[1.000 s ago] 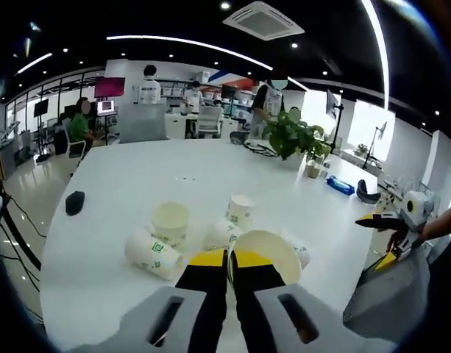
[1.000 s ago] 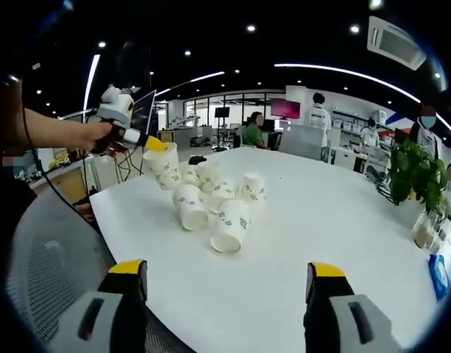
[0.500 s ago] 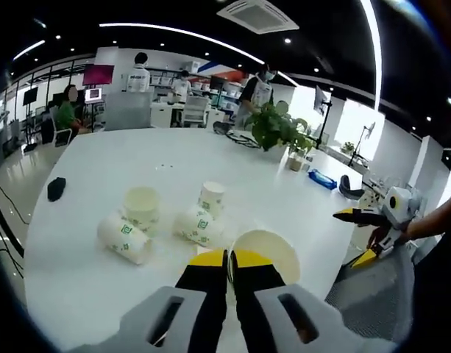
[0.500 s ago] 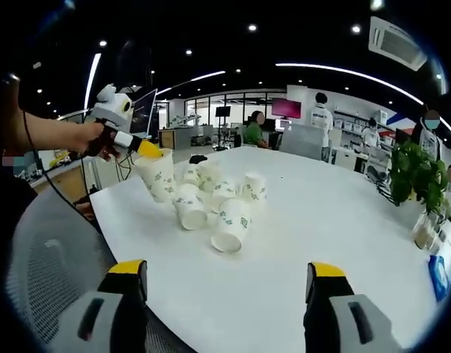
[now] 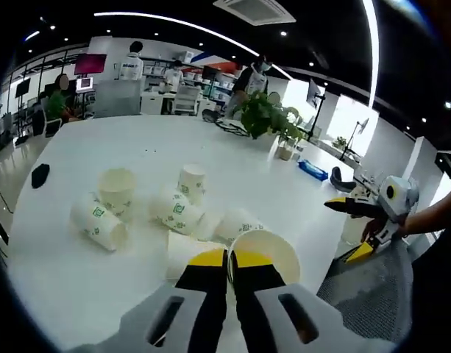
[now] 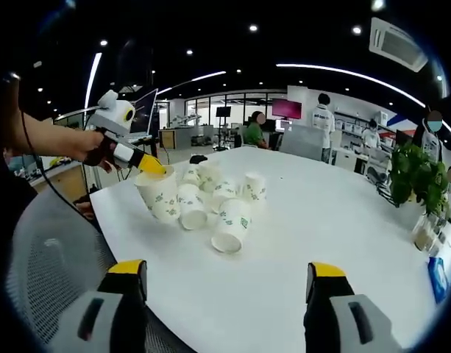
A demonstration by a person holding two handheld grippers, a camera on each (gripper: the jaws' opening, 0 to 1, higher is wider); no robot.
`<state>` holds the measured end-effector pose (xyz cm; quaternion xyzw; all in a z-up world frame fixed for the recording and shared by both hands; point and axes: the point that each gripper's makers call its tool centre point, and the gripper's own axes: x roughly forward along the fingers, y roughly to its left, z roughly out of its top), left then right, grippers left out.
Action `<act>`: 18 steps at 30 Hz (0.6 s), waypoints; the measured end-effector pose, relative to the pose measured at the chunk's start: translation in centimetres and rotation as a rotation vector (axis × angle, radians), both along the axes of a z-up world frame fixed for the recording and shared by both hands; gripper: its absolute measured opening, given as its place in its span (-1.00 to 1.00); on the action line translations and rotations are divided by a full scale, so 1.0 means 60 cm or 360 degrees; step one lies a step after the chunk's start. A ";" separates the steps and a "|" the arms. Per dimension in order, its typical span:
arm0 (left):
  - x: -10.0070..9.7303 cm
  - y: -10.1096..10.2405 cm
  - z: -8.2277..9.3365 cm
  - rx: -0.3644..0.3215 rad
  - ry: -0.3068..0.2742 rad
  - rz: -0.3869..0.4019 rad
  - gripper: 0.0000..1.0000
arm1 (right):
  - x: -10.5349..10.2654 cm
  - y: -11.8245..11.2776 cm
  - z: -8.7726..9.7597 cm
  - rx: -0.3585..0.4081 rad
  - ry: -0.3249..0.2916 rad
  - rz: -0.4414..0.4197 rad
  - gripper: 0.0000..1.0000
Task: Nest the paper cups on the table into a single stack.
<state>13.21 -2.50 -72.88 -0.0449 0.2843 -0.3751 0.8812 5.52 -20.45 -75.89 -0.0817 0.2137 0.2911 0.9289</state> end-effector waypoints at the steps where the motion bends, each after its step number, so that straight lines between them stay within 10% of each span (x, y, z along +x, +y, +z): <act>1: -0.001 -0.004 -0.005 0.0000 0.0009 -0.0006 -1.00 | 0.000 0.001 0.000 -0.0002 -0.0002 0.0004 0.81; 18: 0.002 -0.031 -0.046 -0.0036 0.0117 -0.0004 -1.00 | -0.005 0.011 0.003 0.0028 -0.0012 0.0064 0.91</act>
